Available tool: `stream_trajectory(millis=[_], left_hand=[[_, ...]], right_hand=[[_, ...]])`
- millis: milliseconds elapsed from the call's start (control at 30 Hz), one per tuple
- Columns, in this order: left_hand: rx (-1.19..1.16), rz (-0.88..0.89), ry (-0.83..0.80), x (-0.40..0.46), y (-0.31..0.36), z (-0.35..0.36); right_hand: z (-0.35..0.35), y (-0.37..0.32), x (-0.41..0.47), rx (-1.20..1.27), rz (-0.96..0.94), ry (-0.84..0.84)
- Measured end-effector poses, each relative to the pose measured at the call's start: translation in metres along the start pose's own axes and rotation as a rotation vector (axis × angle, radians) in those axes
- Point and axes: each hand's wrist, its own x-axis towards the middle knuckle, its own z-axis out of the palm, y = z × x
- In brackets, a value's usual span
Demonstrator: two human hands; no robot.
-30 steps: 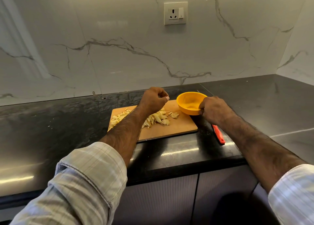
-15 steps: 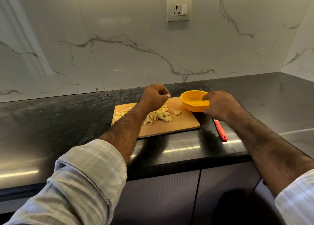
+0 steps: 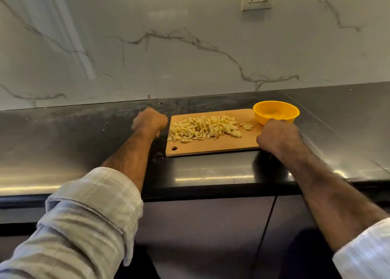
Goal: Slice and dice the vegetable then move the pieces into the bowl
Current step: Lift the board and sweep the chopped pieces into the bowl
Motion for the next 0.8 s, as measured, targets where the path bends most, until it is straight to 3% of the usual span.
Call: stream_trajectory(millis=[267, 433, 633, 800], left_hand=[[-0.137, -0.165, -0.316, 0.01, -0.011, -0.008], [-0.25, -0.238, -0.318, 0.012, -0.015, -0.016], [-0.217, -0.276, -0.323, 0.009, -0.022, -0.019], [-0.245, -0.26, -0.307, 0.011, -0.032, -0.027]], right_hand=[[0.002, -0.027, 0.004, 0.082, 0.015, -0.036], [0.002, -0.042, 0.01, 0.126, 0.058, -0.125], [-0.005, -0.051, 0.013, 0.031, 0.024, -0.204], [-0.003, -0.058, 0.018, 0.229, 0.148, -0.238]])
